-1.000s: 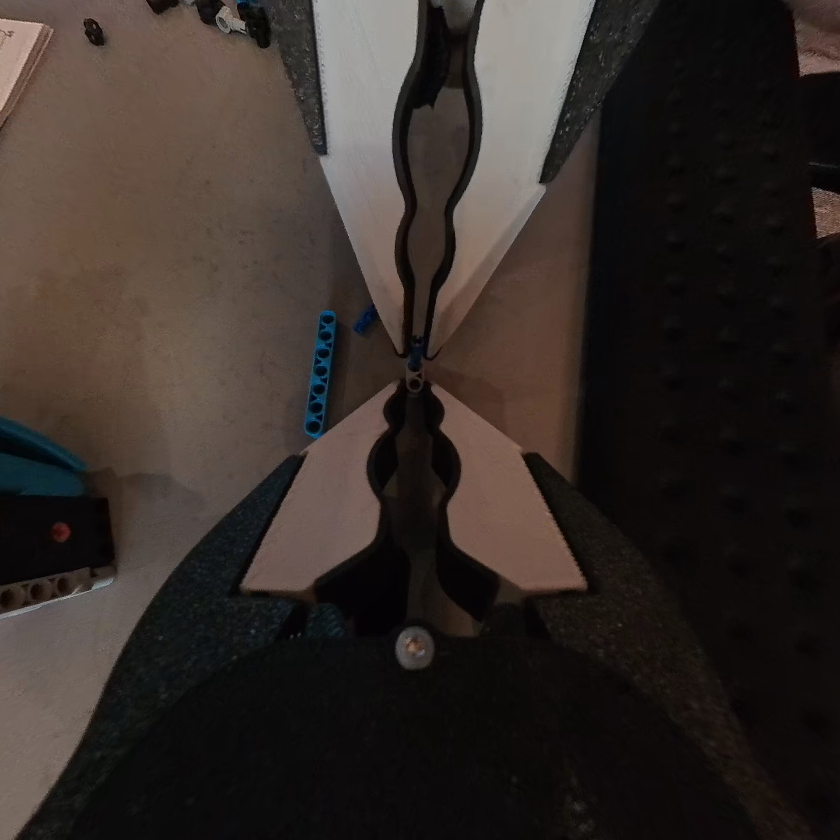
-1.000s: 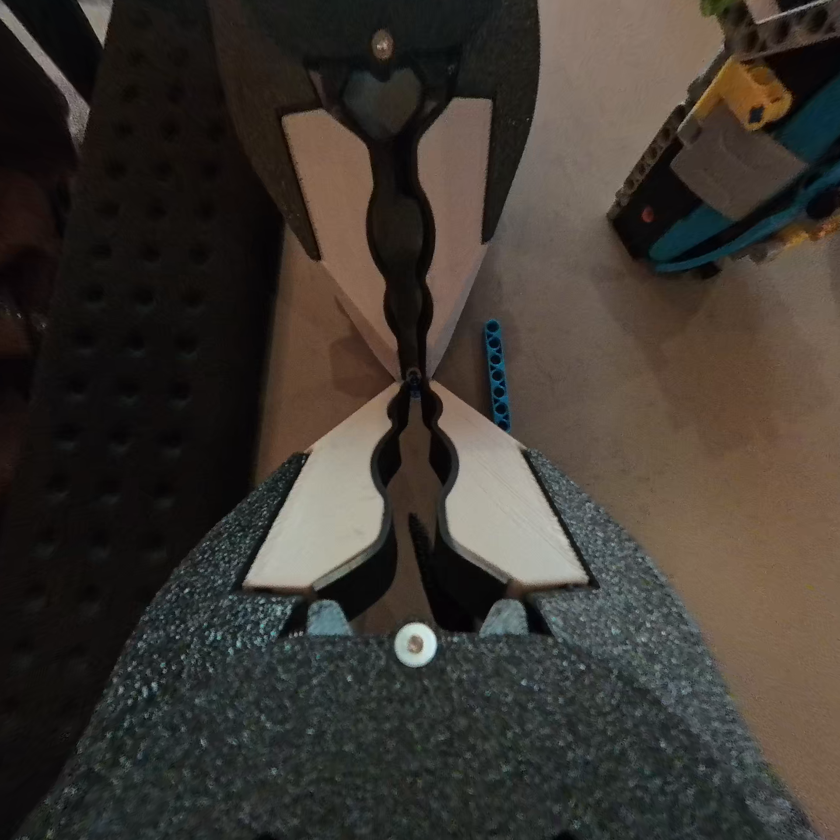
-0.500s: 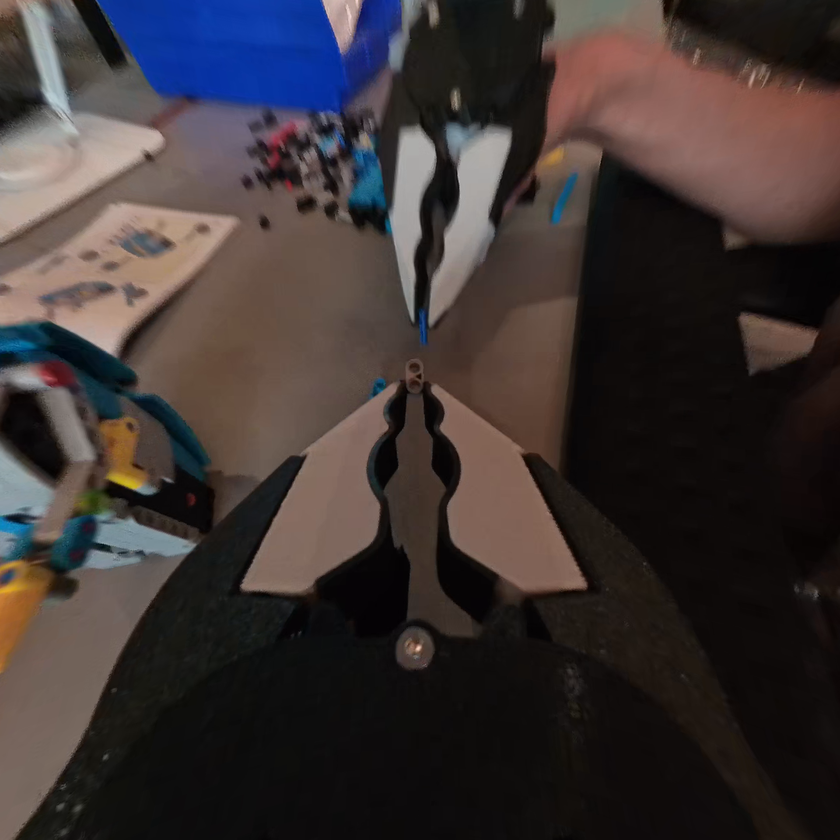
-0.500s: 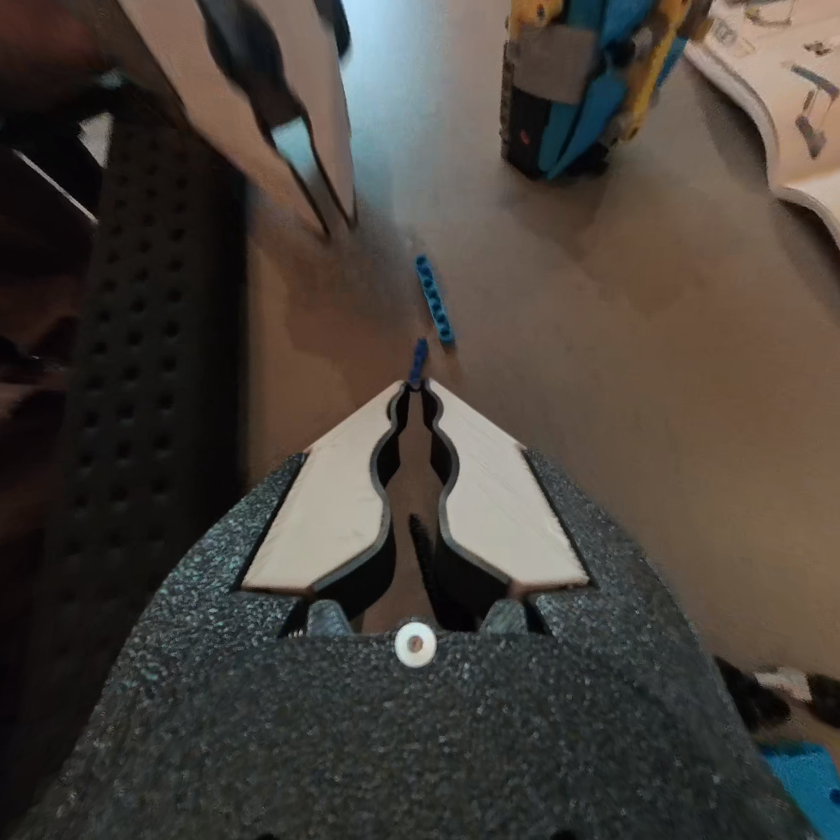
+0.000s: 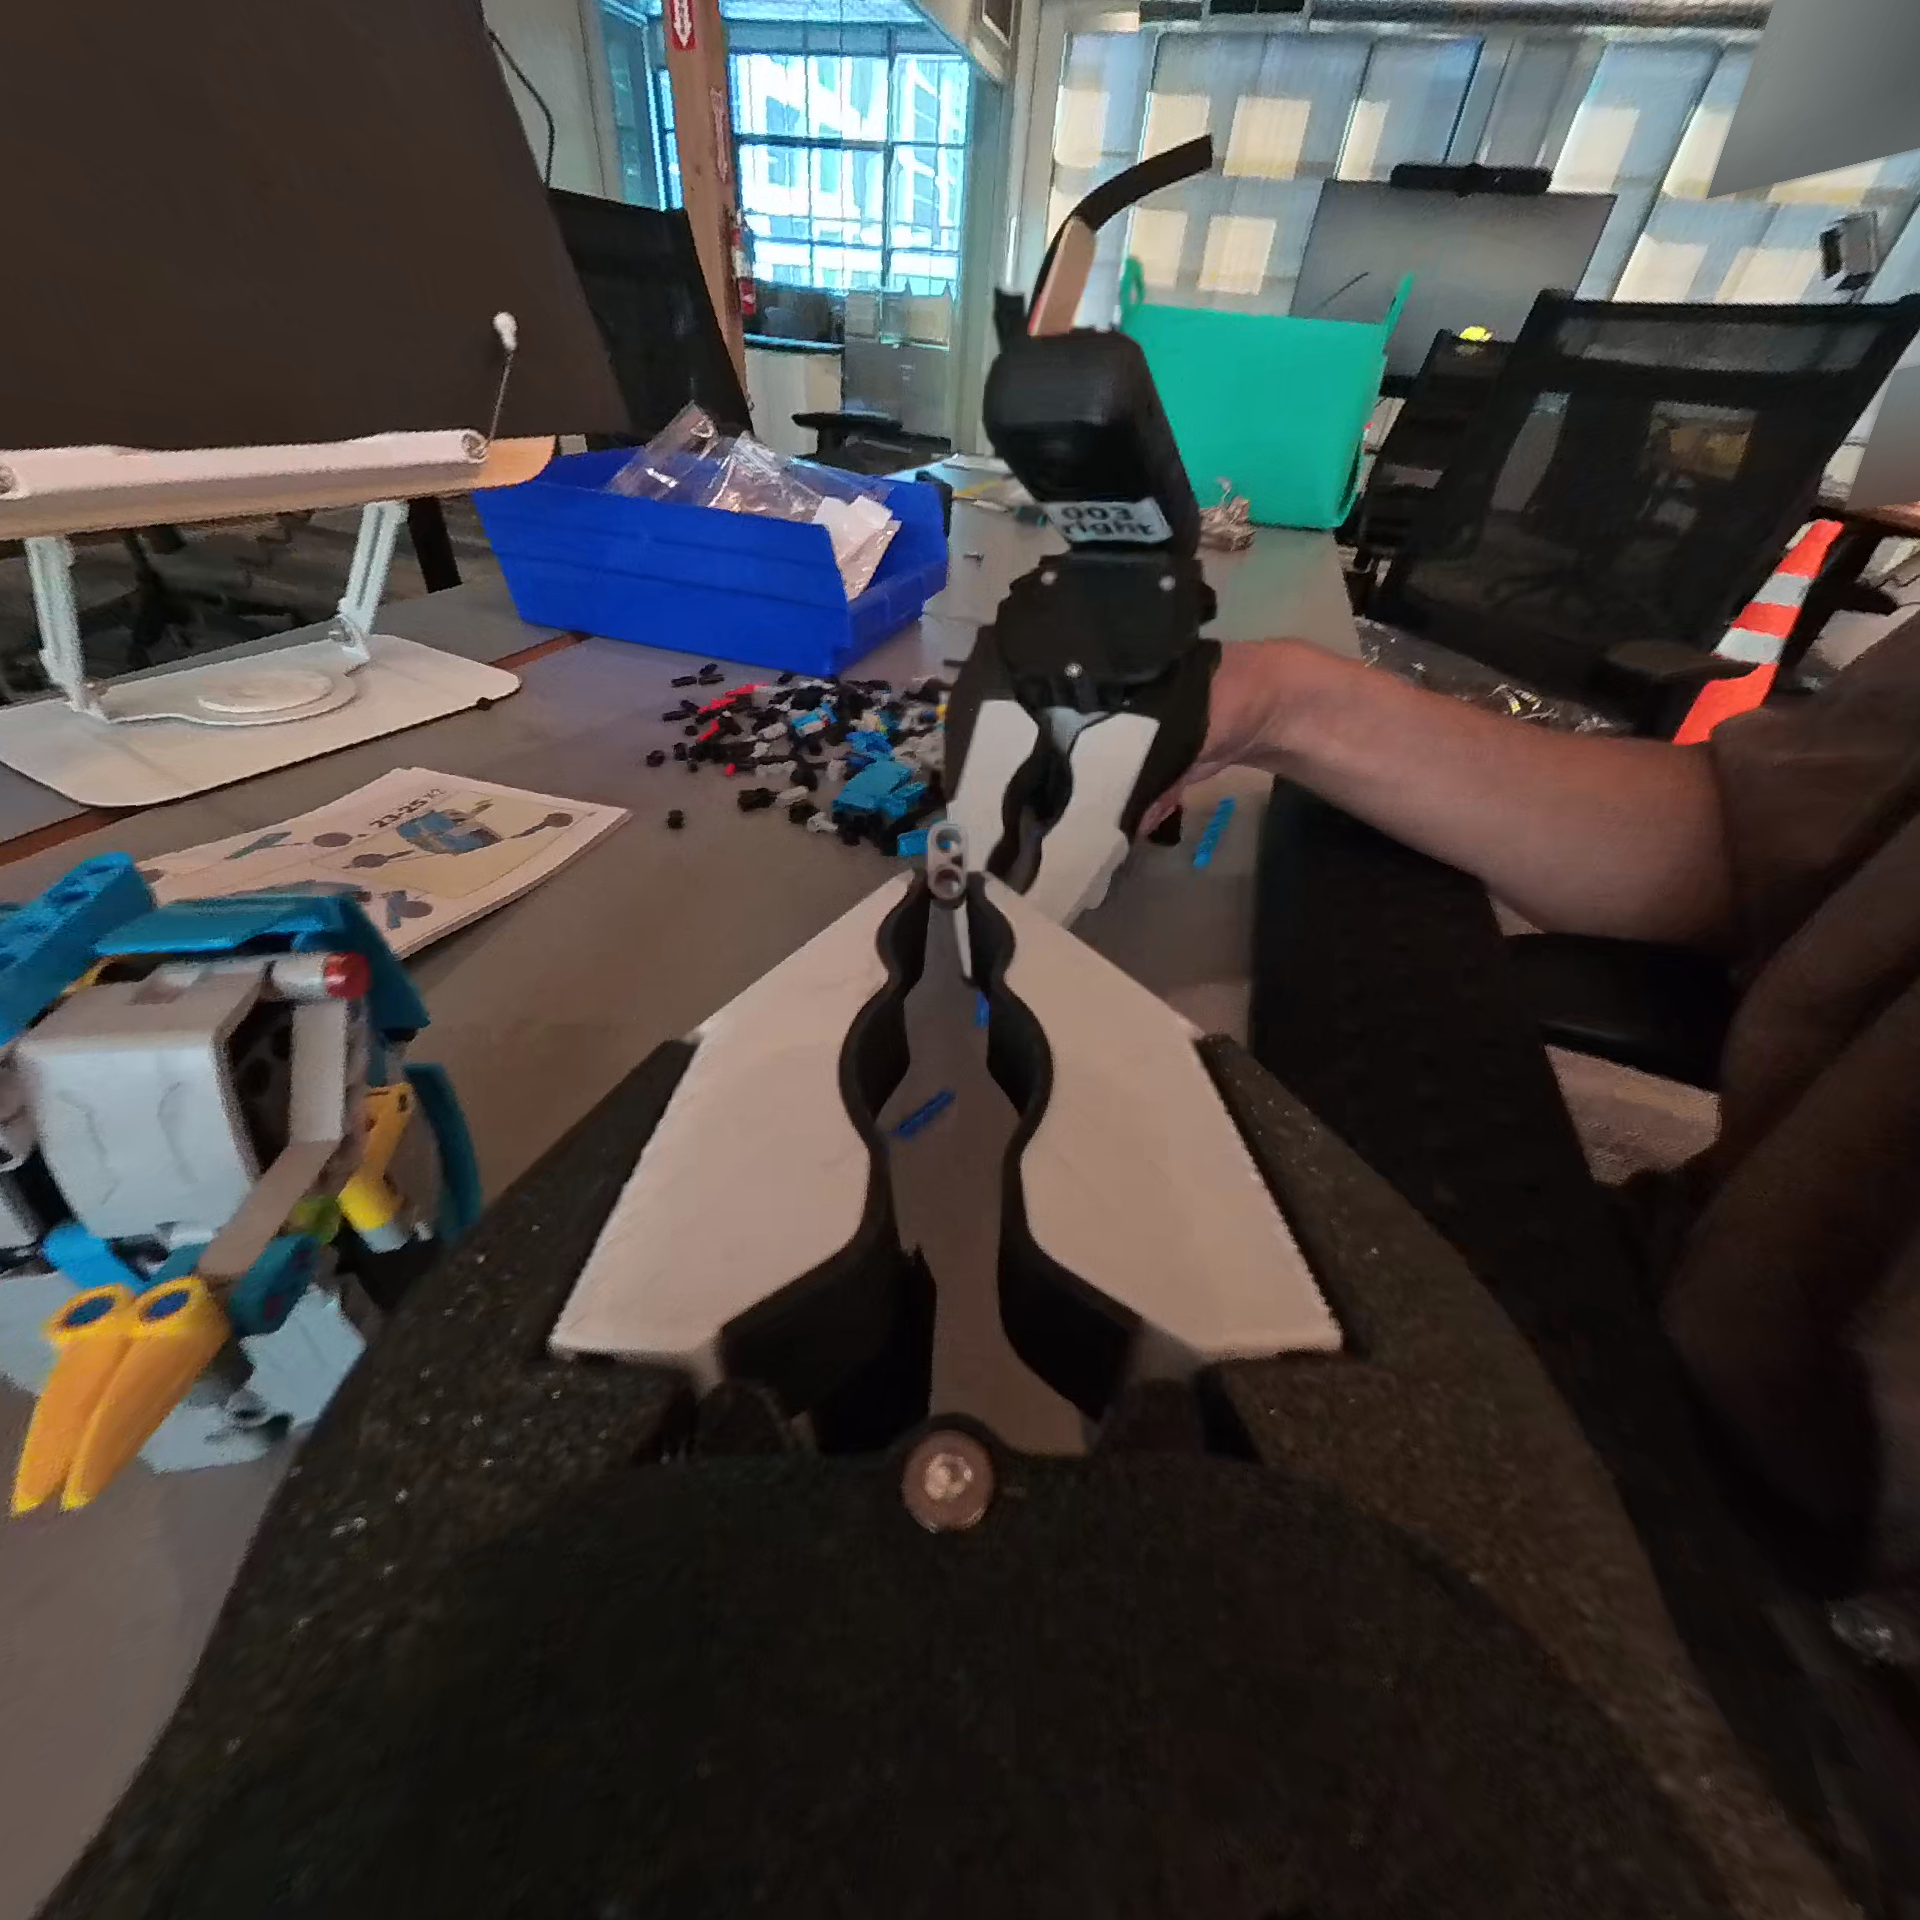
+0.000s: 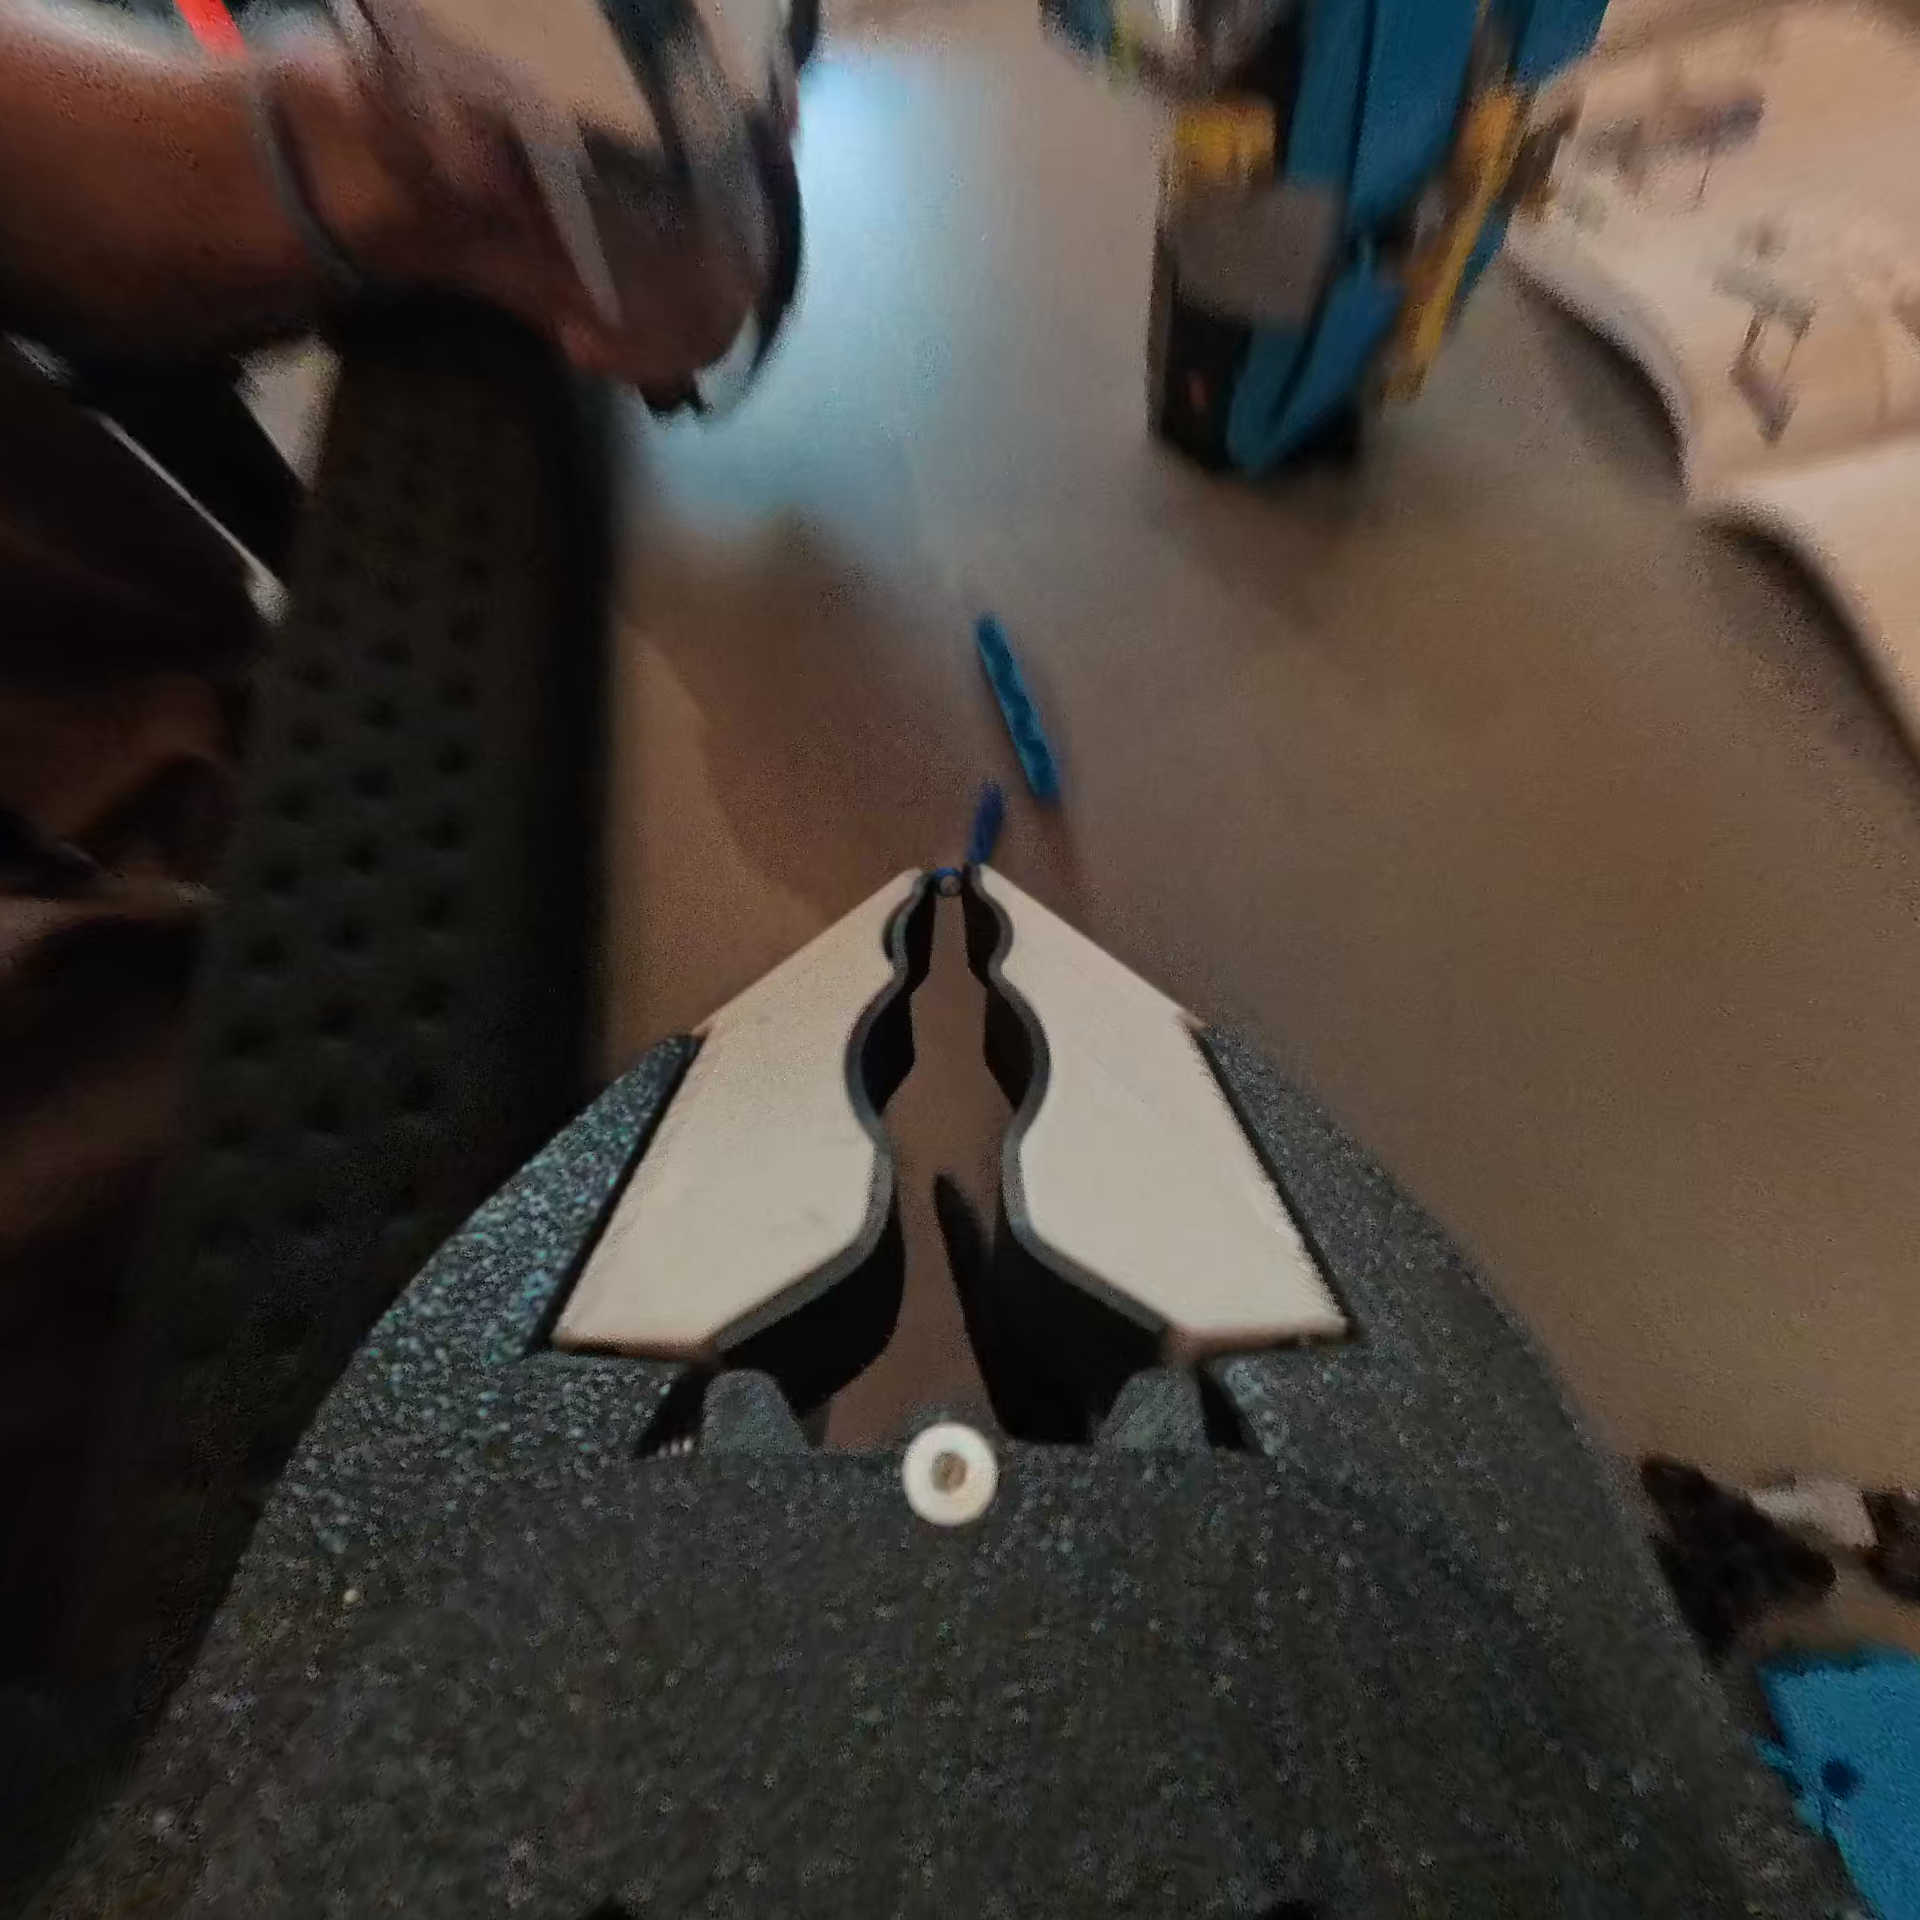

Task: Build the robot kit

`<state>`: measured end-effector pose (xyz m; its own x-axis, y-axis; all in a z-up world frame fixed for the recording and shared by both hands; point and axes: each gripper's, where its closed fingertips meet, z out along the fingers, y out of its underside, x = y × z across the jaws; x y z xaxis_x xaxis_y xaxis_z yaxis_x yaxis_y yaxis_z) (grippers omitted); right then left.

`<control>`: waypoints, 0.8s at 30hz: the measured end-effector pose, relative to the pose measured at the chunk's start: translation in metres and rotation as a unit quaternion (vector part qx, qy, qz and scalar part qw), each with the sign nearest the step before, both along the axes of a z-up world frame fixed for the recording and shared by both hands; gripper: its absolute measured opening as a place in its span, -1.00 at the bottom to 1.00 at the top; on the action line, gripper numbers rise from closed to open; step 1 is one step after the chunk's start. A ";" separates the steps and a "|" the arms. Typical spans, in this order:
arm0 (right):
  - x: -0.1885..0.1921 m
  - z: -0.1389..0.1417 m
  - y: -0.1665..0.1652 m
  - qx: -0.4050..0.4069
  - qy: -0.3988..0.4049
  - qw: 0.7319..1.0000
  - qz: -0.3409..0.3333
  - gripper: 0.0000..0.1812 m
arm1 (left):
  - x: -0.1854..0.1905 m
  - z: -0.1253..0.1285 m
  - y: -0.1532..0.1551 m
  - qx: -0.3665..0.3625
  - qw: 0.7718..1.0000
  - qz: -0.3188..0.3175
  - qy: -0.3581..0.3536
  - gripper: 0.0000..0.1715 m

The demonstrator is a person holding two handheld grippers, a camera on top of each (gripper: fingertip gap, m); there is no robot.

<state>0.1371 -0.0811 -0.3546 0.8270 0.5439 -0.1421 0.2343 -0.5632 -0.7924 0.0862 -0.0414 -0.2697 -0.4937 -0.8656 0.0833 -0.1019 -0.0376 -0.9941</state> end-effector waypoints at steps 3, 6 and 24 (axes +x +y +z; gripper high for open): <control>0.006 -0.022 -0.005 -0.036 -0.051 0.998 -0.001 -0.93 | 0.001 -0.007 0.007 0.019 1.000 0.015 0.003 -0.92; 0.011 -0.032 -0.011 -0.056 -0.066 0.996 0.002 -0.93 | 0.002 -0.007 0.009 0.016 1.000 0.021 0.001 -0.92; -0.048 0.100 0.044 0.347 -0.197 0.916 -0.047 -0.59 | -0.001 0.014 0.000 -0.177 0.982 -0.052 0.031 -0.92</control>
